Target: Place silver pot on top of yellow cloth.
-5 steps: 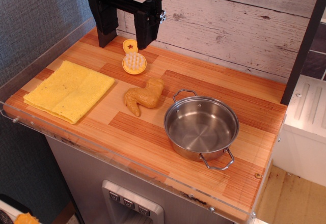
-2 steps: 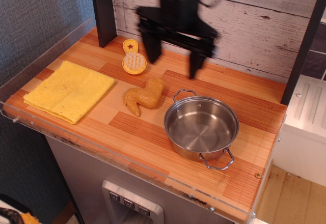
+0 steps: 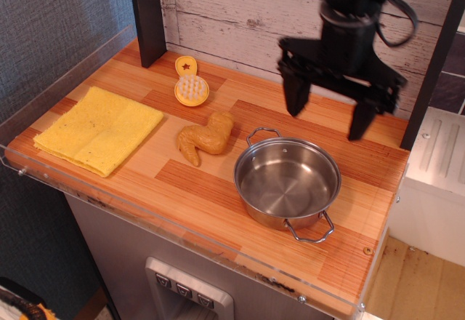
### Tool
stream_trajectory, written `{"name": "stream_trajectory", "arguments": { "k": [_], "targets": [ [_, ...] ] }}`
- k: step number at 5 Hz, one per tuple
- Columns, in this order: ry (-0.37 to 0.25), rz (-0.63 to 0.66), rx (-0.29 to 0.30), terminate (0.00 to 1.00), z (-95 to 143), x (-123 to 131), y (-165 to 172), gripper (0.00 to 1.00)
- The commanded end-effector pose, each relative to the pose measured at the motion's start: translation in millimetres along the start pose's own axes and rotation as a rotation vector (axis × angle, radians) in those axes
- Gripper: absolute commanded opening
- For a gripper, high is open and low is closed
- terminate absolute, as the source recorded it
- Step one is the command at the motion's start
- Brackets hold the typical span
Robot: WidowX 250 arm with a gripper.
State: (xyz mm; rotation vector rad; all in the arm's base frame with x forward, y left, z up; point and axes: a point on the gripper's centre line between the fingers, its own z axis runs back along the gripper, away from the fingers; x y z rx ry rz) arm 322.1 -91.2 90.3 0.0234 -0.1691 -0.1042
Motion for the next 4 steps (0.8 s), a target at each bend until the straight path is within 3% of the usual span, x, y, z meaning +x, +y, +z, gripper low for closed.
{"name": "stream_trajectory", "arguments": {
  "k": [1,2,4],
  "targets": [
    [0.015,-0.047,-0.036,0.0,-18.5,-3.6,-37.4,1.0],
    [0.078,-0.056,-0.03,0.0,-38.6,-14.3,-39.6,1.0],
    [0.142,-0.07,0.003,0.0,-49.9,-28.5,-30.6,1.0]
  ]
}}
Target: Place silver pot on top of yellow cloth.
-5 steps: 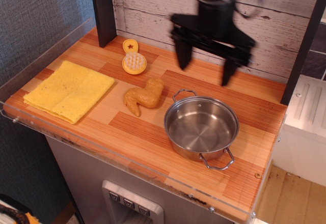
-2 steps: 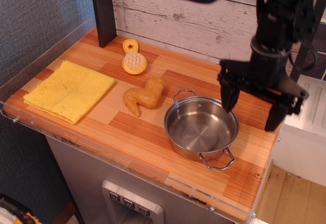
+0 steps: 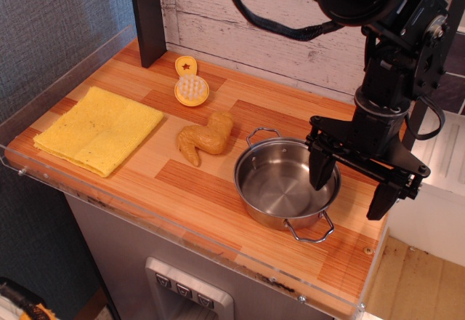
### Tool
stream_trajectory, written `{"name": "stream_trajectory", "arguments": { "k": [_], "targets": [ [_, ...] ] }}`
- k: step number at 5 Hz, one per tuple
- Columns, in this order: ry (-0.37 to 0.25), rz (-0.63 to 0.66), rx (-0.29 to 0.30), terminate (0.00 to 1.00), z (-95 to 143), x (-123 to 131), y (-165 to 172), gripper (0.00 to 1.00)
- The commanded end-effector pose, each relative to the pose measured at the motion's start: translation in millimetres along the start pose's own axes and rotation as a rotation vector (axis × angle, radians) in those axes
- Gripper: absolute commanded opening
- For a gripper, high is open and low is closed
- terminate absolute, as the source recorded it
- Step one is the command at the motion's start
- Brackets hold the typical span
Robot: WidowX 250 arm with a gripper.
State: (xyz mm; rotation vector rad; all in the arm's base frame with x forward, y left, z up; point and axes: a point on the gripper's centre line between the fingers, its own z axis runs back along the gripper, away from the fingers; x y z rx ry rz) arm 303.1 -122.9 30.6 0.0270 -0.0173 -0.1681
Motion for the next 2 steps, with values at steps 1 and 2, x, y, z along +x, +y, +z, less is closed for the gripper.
{"name": "stream_trajectory", "arguments": {
  "k": [1,2],
  "targets": [
    [0.001,-0.008,0.006,0.0,-5.2,-6.2,6.1,1.0],
    [0.009,-0.015,0.007,0.0,-12.4,-6.0,5.5,1.0]
  ]
}}
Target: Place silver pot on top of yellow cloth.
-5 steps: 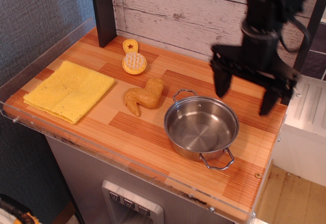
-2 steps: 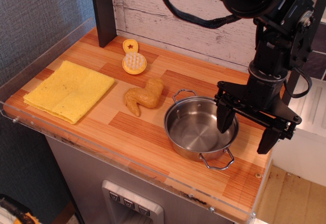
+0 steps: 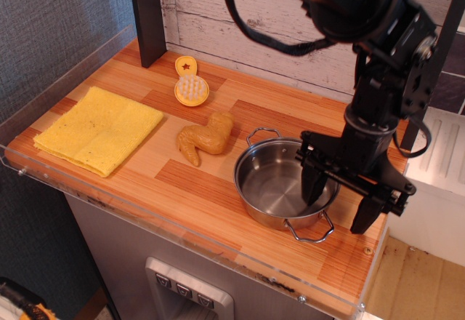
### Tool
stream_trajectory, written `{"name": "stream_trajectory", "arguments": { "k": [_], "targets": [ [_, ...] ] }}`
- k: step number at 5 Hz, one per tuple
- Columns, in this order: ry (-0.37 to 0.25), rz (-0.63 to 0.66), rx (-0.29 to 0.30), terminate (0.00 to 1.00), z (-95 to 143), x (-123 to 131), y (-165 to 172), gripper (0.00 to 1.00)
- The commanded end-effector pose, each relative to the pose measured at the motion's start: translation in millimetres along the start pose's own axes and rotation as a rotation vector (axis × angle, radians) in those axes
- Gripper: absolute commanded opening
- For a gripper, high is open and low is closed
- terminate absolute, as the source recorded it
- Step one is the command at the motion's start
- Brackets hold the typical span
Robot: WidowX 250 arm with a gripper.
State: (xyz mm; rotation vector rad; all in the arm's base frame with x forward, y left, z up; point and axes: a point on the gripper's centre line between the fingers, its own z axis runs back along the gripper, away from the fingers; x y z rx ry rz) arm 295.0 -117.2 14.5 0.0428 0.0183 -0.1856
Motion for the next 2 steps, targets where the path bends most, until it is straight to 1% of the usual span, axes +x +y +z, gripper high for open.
{"name": "stream_trajectory", "arguments": {
  "k": [1,2],
  "targets": [
    [-0.055,0.008,0.006,0.0,-0.9,2.4,1.9,0.0],
    [-0.078,0.003,0.016,0.0,-0.7,2.1,1.5,0.0]
  ]
}}
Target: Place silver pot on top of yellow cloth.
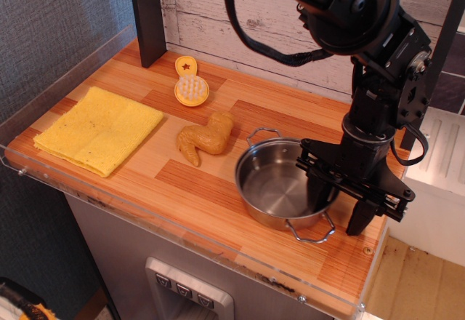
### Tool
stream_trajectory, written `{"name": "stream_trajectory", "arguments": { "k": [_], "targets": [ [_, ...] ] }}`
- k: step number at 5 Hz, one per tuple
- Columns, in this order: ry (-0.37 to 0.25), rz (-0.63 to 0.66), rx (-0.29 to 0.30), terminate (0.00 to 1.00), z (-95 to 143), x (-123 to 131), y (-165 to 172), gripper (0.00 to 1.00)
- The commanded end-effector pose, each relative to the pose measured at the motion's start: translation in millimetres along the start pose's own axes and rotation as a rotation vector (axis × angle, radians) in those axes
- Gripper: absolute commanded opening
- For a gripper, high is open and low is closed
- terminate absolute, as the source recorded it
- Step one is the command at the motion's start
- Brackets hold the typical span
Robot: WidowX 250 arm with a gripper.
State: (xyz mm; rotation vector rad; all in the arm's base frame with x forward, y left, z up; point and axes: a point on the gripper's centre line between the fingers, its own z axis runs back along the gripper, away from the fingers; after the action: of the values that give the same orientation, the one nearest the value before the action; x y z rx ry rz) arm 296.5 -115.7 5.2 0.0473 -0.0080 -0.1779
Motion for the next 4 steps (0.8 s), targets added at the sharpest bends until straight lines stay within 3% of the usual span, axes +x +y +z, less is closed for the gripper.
{"name": "stream_trajectory", "arguments": {
  "k": [1,3,4],
  "targets": [
    [-0.103,-0.031,0.015,0.0,19.8,1.4,1.7,0.0],
    [-0.305,-0.08,0.022,0.0,107.7,5.2,26.5,0.0],
    [-0.345,-0.045,0.004,0.0,144.5,-7.3,55.4,0.0]
  ]
}}
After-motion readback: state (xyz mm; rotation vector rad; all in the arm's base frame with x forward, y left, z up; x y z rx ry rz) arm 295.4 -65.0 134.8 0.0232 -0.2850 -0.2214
